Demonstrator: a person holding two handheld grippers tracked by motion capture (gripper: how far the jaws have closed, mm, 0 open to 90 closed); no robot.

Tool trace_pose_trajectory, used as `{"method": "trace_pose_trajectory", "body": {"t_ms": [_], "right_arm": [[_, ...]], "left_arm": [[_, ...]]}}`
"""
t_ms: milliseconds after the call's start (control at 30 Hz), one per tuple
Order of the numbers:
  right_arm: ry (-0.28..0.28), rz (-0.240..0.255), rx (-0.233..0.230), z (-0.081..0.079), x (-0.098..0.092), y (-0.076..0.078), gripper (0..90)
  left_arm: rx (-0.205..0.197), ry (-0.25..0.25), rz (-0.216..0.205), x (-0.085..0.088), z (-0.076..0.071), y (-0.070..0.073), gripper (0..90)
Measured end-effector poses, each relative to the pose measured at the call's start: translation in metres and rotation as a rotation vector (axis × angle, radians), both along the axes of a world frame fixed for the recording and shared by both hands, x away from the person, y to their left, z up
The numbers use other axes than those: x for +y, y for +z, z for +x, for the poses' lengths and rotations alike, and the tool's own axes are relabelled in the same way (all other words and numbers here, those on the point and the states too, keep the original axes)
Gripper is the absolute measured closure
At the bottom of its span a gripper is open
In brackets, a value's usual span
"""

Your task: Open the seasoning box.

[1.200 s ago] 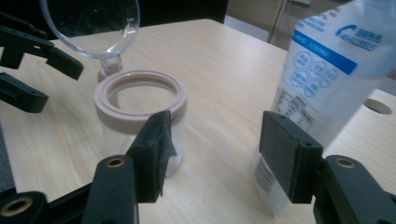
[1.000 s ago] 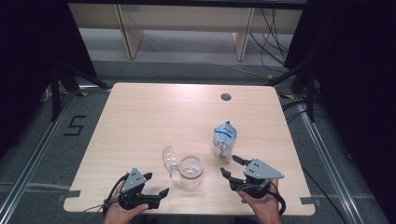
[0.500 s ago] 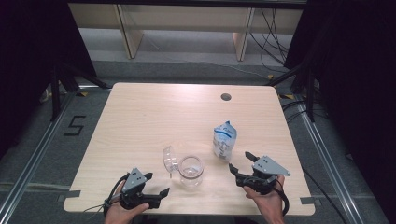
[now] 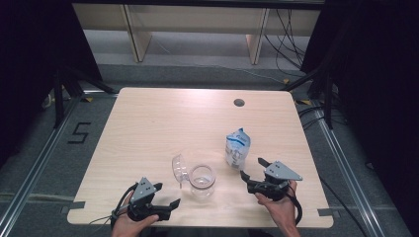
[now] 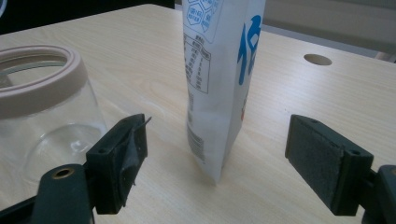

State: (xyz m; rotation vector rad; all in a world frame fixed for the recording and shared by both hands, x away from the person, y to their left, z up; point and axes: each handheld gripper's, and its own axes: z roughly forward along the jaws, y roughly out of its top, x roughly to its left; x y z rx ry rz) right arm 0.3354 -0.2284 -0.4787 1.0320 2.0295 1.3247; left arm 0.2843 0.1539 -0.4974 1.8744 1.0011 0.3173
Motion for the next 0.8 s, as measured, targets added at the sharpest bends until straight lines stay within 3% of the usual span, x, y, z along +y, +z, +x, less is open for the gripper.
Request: {"method": "trace_pose_trajectory", "body": {"t_ms": [267,300,467,567,800], "right_arm": [[0.01,-0.025,-0.018,0.01,0.006,-0.003,20.7],[-0.008,-0.005,0.004,0.01,0.008,-0.004,20.8],[-0.001,-0.027,-0.022,0.015,0.008,-0.005,21.1],[0.005,-0.02,-0.023,0.018,0.01,-0.006,21.1],[0.006,-0.021,-0.023,0.024,0.013,-0.008,20.6]], "left_arm": [[0.007,0.001,0.012,0.0,0.0,-0.001,14.9],[0.001,0.0,0.014,-0.001,0.001,-0.001,14.9],[0.002,0.0,0.025,0.0,0.0,-0.001,15.0],[0.006,0.004,0.011,-0.001,0.001,-0.002,14.9],[-0.003,-0.007,0.03,0.0,0.001,-0.001,15.0]]}}
